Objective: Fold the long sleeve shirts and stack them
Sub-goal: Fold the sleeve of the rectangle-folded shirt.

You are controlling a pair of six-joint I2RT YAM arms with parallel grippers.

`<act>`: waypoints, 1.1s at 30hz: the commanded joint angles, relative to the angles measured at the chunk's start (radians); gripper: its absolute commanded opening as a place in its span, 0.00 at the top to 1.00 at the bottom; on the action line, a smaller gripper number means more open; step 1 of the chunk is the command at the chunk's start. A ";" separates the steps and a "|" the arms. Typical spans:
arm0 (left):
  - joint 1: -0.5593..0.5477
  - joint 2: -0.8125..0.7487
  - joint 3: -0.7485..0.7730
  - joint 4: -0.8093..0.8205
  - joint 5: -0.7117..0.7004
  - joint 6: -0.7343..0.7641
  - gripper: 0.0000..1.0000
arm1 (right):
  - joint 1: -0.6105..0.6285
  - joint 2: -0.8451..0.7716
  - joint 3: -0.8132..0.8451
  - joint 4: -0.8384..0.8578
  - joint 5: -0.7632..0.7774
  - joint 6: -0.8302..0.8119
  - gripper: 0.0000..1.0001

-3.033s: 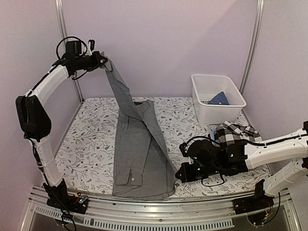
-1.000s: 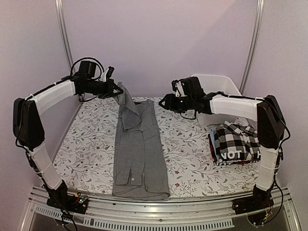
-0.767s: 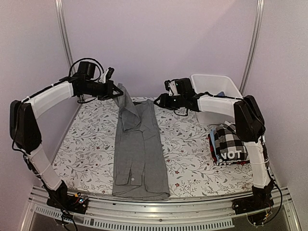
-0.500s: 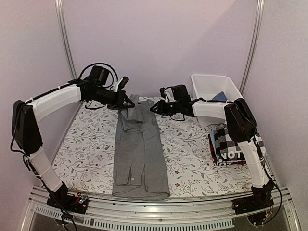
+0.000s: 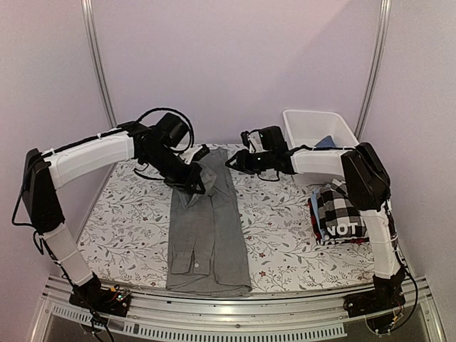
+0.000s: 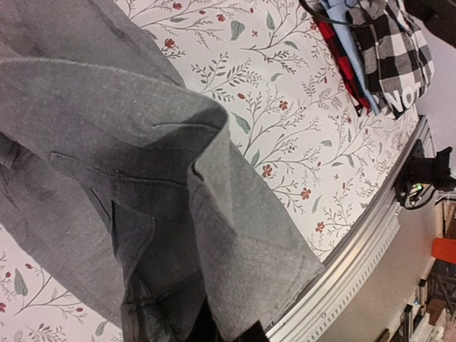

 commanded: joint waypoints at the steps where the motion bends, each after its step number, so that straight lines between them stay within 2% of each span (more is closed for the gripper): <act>1: 0.013 -0.019 0.096 -0.054 -0.097 -0.011 0.99 | 0.015 -0.144 -0.044 0.009 0.005 -0.011 0.62; 4: 0.034 0.001 0.192 -0.113 -0.161 0.011 0.99 | 0.018 -0.191 -0.079 0.008 0.019 -0.016 0.60; 9: 0.058 0.071 0.455 -0.296 -0.357 0.072 0.99 | 0.017 -0.259 -0.100 -0.022 0.031 -0.024 0.60; 11: 0.075 0.061 0.490 -0.310 -0.389 0.077 0.94 | 0.017 -0.271 -0.099 -0.039 0.031 -0.028 0.60; 18: 0.141 -0.026 0.387 -0.314 -0.444 0.029 0.96 | 0.024 -0.285 -0.096 -0.085 0.020 -0.038 0.60; 22: 0.145 -0.064 0.351 -0.358 -0.578 -0.003 0.97 | 0.042 -0.259 -0.073 -0.099 0.015 -0.030 0.60; 24: 0.163 -0.108 0.298 -0.352 -0.579 -0.032 0.99 | 0.054 -0.235 -0.049 -0.111 0.018 -0.029 0.61; 29: 0.310 -0.265 0.085 -0.288 -0.538 -0.071 1.00 | 0.083 -0.162 0.015 -0.114 0.011 -0.020 0.62; 33: 0.426 -0.304 -0.002 -0.266 -0.546 -0.051 1.00 | 0.099 -0.101 0.066 -0.098 0.000 -0.007 0.62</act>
